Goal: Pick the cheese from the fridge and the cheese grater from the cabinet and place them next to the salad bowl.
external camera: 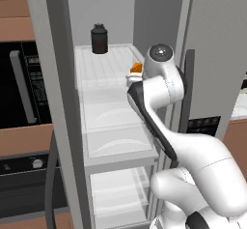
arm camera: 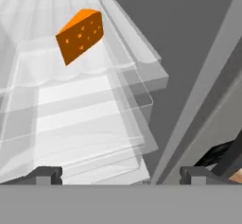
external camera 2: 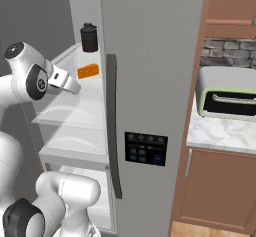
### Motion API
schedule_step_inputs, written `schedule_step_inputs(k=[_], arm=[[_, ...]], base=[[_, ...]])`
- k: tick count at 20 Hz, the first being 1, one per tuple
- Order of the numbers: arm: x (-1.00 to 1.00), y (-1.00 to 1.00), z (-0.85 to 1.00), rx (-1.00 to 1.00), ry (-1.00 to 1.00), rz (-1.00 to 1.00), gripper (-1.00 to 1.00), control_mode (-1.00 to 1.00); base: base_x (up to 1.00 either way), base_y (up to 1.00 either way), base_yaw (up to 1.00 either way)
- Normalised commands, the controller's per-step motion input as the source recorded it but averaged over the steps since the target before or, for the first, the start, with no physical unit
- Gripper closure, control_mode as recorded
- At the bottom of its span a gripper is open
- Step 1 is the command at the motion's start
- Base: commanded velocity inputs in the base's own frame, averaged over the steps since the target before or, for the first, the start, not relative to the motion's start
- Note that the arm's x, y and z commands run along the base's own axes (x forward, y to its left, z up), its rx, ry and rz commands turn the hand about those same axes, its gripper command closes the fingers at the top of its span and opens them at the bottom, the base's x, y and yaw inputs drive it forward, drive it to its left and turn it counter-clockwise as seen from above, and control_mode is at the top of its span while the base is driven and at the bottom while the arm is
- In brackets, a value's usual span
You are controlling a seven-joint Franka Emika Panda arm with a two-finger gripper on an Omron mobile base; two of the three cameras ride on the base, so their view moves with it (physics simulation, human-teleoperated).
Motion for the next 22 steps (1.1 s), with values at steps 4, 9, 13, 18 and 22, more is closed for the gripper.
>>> schedule_step_inputs(k=[4, 9, 13, 18, 22], arm=[[0.0, 0.13, 0.46, 0.0, -0.02, -0.1, -1.0, -1.0], [0.02, 0.14, 0.28, 0.0, -0.05, -0.09, -1.0, -1.0], [0.19, -0.08, 0.0, 0.0, -0.02, -0.01, -1.0, -1.0], [0.4, 0.0, 0.0, 0.0, 0.0, -0.02, -1.0, -1.0], [0.4, 0.0, 0.0, 0.0, 0.0, -0.02, -1.0, -1.0]], base=[[0.0, 0.0, 0.0], [0.0, 0.0, 0.0], [0.0, 0.0, 0.0], [0.0, 0.0, 0.0], [0.0, 0.0, 0.0]])
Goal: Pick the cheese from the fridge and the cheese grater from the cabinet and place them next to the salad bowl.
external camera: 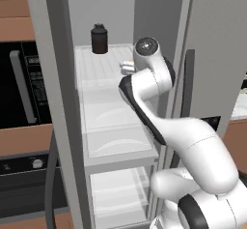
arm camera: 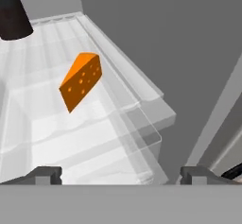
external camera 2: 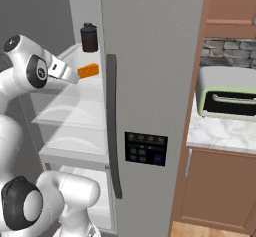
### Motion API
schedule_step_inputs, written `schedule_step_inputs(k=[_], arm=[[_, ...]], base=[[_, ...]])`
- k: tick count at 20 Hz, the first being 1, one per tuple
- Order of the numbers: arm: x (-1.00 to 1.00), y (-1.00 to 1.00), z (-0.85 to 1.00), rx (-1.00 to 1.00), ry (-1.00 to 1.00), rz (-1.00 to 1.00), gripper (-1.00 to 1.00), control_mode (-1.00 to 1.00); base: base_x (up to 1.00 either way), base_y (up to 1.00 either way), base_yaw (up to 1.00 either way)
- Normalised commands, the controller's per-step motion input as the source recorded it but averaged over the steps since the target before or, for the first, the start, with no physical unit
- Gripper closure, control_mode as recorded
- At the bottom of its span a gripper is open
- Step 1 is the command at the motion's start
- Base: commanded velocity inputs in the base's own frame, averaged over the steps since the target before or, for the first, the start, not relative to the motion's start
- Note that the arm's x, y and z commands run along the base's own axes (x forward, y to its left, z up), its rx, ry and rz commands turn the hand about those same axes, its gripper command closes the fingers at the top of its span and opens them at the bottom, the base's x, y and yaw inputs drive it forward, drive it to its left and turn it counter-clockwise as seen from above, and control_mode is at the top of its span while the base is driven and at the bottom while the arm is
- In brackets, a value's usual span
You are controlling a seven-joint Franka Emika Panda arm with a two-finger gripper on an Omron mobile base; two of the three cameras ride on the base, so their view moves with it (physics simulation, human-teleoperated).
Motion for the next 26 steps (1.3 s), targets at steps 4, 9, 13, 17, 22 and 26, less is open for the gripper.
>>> schedule_step_inputs(k=[4, 9, 13, 17, 22, 26], arm=[[0.49, 0.0, 0.0, 0.0, 0.06, -0.04, -1.0, -1.0], [0.42, 0.23, 0.0, 0.0, 0.06, -0.12, -1.0, -1.0], [0.48, 0.09, 0.0, 0.0, 0.05, -0.05, -1.0, -1.0], [0.28, 0.0, 0.0, 0.0, 0.0, 0.0, -1.0, -1.0], [0.41, 0.0, 0.0, 0.0, 0.0, 0.0, -1.0, -1.0], [0.38, 0.0, -0.01, 0.0, 0.0, 0.0, -1.0, -1.0]], base=[[0.0, 0.0, 0.0], [0.0, 0.0, 0.0], [0.0, 0.0, 0.0], [0.0, 0.0, 0.0], [0.0, 0.0, 0.0], [0.0, 0.0, 0.0]])
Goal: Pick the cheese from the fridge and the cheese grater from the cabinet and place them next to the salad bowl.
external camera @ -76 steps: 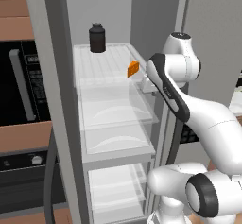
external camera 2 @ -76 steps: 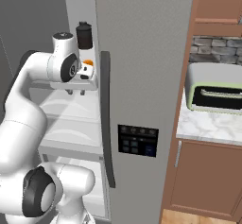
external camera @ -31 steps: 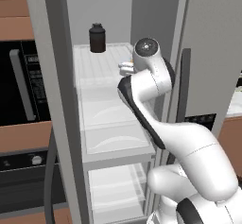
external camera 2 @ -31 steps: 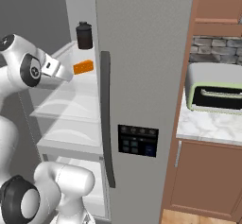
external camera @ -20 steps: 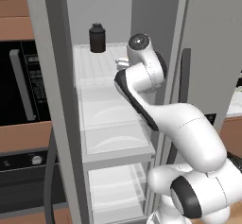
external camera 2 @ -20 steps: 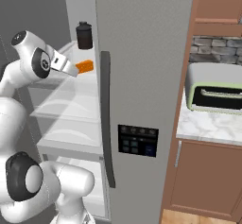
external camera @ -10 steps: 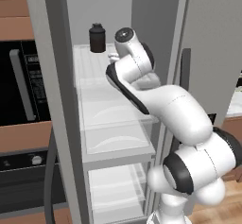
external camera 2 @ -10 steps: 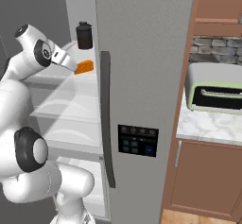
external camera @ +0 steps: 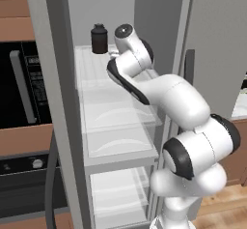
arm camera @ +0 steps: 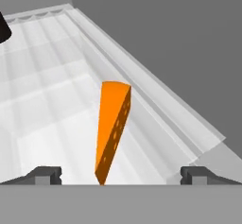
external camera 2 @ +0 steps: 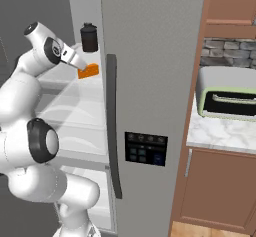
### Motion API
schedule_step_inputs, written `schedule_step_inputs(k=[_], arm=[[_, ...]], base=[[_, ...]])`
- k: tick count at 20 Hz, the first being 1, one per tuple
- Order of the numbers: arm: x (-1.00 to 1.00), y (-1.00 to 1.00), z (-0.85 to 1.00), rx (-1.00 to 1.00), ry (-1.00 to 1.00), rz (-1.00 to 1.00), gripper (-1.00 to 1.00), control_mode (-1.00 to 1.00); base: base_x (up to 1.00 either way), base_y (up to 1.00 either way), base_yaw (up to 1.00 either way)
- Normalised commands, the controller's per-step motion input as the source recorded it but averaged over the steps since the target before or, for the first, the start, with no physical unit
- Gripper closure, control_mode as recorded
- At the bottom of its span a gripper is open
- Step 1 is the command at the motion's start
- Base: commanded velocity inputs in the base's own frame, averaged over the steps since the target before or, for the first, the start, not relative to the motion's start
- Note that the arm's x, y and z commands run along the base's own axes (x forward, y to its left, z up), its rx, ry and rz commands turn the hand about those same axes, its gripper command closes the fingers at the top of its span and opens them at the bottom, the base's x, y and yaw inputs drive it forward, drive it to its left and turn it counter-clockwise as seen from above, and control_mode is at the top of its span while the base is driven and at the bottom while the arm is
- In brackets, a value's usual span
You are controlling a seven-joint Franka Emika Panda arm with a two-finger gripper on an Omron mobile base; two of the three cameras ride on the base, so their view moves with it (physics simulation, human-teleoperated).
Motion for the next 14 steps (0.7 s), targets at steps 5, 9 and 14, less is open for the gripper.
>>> schedule_step_inputs(k=[5, 9, 14], arm=[[0.42, 0.04, -0.08, 0.0, 0.01, 0.0, -1.0, -1.0], [0.5, 0.1, -0.15, 0.0, 0.03, 0.0, -1.0, -1.0], [0.45, 0.09, -0.09, 0.0, 0.02, 0.0, -1.0, -1.0]], base=[[0.0, 0.0, 0.0], [0.0, 0.0, 0.0], [0.0, 0.0, 0.0]])
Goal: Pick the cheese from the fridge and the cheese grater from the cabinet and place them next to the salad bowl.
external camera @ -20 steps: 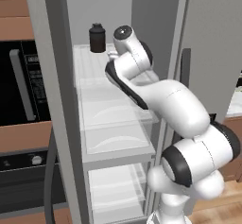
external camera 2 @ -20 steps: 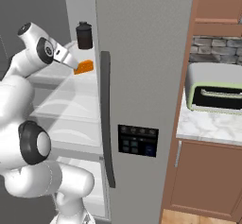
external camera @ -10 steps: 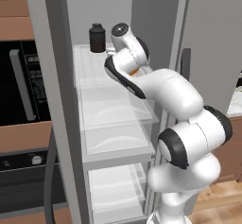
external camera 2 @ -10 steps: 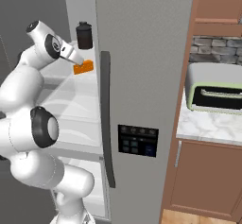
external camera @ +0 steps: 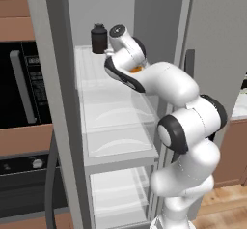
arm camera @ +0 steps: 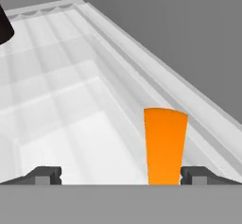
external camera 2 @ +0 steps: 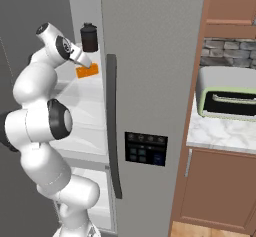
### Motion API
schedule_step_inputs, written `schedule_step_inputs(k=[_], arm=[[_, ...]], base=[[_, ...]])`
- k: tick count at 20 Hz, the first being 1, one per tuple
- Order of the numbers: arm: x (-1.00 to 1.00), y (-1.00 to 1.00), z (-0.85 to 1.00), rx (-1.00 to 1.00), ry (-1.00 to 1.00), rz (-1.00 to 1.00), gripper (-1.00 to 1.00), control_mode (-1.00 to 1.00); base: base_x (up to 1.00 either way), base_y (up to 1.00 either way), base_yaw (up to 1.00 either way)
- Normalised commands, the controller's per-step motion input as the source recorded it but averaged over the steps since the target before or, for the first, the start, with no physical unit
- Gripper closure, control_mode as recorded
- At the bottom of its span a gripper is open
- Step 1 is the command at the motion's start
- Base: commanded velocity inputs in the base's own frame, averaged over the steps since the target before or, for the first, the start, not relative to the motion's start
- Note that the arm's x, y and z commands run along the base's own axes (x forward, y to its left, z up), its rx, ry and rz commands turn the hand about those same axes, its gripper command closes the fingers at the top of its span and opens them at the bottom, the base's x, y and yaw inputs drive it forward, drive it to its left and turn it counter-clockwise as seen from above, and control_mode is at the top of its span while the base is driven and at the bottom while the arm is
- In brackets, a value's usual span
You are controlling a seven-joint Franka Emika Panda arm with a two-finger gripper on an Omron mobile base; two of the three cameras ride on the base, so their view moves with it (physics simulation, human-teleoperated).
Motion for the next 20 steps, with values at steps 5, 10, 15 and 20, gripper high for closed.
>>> schedule_step_inputs(k=[5, 10, 15, 20], arm=[[0.03, 0.0, -0.02, 0.0, 0.03, 0.0, -1.0, -1.0], [-0.2, -0.02, -0.16, 0.0, 0.07, -0.01, -1.0, -1.0], [-0.28, -0.04, -0.31, 0.0, 0.07, -0.03, -1.0, -1.0], [-0.08, -0.03, -0.13, 0.0, 0.01, -0.01, -1.0, -1.0]], base=[[0.0, 0.0, 0.0], [0.0, 0.0, 0.0], [0.0, 0.0, 0.0], [0.0, 0.0, 0.0]])
